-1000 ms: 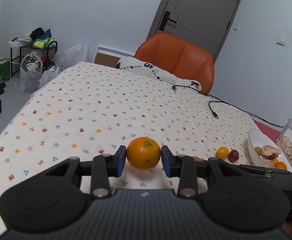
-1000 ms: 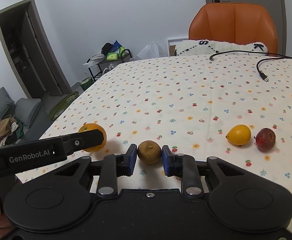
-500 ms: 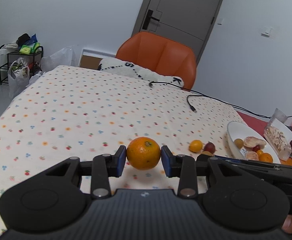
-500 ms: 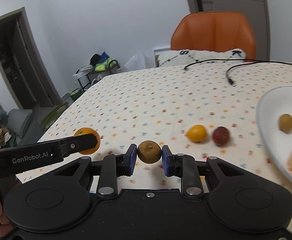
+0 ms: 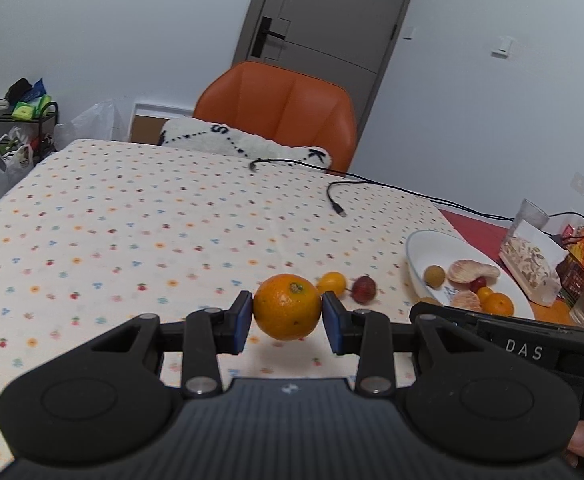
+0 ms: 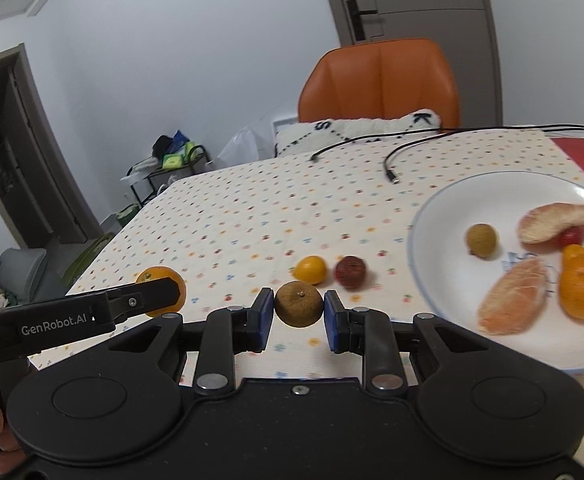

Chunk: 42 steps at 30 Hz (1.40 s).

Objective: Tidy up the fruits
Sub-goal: 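Carry the orange in the left tool while the right tool carries the kiwi over the bowl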

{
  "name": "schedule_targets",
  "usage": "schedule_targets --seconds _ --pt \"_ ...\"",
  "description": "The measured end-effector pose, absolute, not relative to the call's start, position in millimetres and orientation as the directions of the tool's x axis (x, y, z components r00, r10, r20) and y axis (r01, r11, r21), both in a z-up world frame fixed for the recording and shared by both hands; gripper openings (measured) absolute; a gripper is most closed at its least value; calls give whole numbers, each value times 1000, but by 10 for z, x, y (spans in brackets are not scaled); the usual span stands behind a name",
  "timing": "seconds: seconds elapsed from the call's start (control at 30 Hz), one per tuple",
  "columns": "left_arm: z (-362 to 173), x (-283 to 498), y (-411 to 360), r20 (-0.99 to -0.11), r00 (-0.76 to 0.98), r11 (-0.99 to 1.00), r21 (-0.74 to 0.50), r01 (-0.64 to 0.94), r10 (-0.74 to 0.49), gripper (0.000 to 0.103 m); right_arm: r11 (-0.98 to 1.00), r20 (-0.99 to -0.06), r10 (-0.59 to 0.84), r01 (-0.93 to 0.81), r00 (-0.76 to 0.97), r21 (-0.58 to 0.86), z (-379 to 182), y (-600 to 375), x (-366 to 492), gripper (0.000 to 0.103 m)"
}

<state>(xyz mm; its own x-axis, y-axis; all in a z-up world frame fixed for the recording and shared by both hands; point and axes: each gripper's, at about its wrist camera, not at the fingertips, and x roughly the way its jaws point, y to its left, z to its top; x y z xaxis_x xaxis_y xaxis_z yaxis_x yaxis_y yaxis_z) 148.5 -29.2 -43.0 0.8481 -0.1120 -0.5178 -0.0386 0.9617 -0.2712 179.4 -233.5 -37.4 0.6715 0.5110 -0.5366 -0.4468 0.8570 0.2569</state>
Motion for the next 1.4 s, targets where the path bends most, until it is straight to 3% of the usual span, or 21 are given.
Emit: schedule_targets --seconds 1.4 --pt "-394 2071 -1456 -526 815 963 -229 139 -243 36 952 -505 270 -149 820 267 -489 -3894 1929 25"
